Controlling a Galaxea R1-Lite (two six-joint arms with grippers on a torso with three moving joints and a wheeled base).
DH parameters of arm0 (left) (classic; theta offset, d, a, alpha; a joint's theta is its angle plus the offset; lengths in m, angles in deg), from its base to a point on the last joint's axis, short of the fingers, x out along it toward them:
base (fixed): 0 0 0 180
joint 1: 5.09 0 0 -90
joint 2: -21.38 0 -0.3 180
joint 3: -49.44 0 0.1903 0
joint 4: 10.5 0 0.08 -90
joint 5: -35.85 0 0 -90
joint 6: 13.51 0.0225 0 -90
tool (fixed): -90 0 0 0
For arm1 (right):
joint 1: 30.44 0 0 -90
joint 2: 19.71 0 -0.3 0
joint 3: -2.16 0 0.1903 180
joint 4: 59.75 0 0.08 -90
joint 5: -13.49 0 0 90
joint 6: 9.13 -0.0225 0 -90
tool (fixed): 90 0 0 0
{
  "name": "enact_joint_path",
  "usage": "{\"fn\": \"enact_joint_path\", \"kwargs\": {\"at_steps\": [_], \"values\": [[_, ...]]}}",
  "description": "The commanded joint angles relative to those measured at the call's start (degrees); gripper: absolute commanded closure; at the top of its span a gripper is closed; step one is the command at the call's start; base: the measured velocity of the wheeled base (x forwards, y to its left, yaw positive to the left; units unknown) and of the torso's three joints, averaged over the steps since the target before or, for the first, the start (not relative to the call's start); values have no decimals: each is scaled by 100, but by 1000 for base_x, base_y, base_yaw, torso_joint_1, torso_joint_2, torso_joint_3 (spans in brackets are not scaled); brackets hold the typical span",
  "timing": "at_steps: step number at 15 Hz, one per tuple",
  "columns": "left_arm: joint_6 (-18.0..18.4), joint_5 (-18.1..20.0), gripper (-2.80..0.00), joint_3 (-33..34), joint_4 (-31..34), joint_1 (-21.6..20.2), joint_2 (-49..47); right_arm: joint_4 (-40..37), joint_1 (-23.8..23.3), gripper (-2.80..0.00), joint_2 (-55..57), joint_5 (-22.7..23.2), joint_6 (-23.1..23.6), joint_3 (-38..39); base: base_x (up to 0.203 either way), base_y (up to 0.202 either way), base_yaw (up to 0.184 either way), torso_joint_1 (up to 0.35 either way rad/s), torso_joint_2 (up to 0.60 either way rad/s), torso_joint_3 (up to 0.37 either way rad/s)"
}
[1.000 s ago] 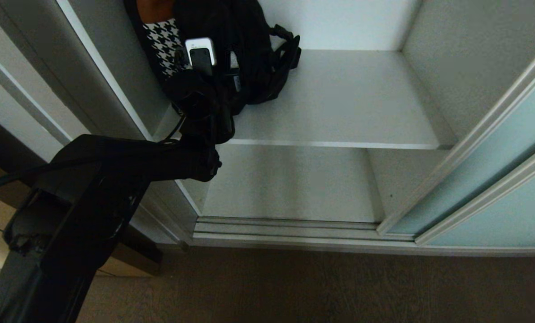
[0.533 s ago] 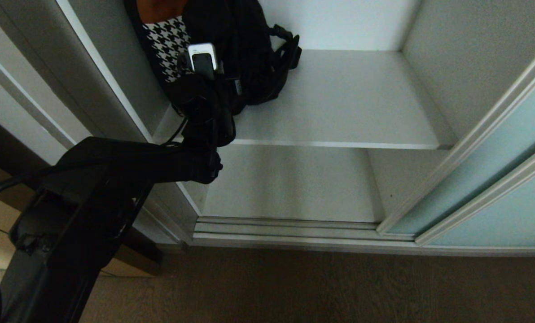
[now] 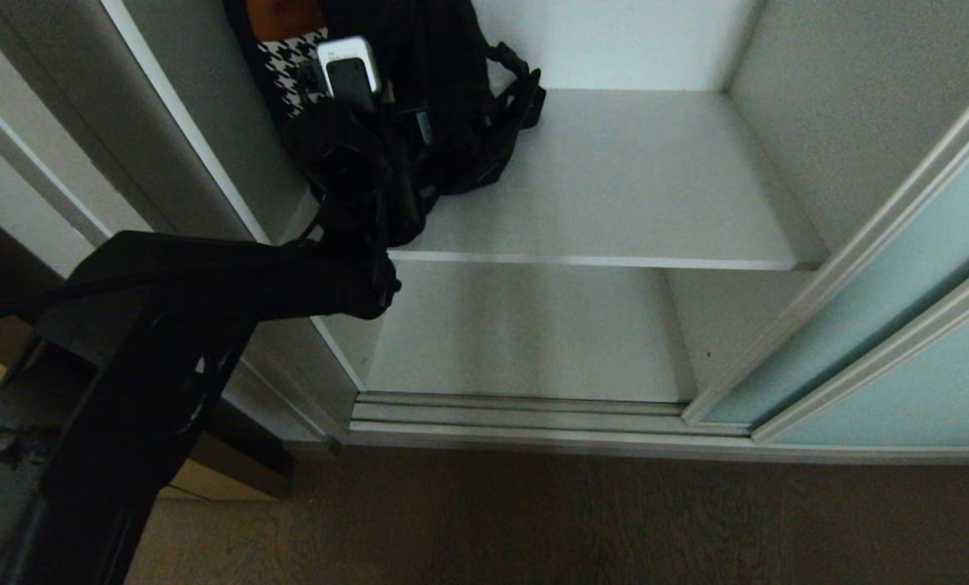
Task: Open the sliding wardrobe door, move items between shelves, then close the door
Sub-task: Place the bag on the lower shelf
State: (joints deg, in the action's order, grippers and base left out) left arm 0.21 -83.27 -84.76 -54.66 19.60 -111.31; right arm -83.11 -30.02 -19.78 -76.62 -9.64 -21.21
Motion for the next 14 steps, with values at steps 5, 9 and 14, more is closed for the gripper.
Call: {"fn": "enact_joint_path", "kwargs": {"at_steps": [5, 9, 14], "values": [[298, -576, 0, 613, -262, 796, 1124, 0, 2, 0, -10, 2, -2, 0, 0, 0, 0, 0, 0, 0], [460, -574, 0, 1483, -118, 928, 1981, 0, 2, 0, -10, -5, -2, 0, 0, 0, 0, 0, 0, 0], [444, -604, 0, 2593, 27, 1045, 3072, 0, 2, 0, -10, 2, -2, 0, 0, 0, 0, 0, 0, 0]]}}
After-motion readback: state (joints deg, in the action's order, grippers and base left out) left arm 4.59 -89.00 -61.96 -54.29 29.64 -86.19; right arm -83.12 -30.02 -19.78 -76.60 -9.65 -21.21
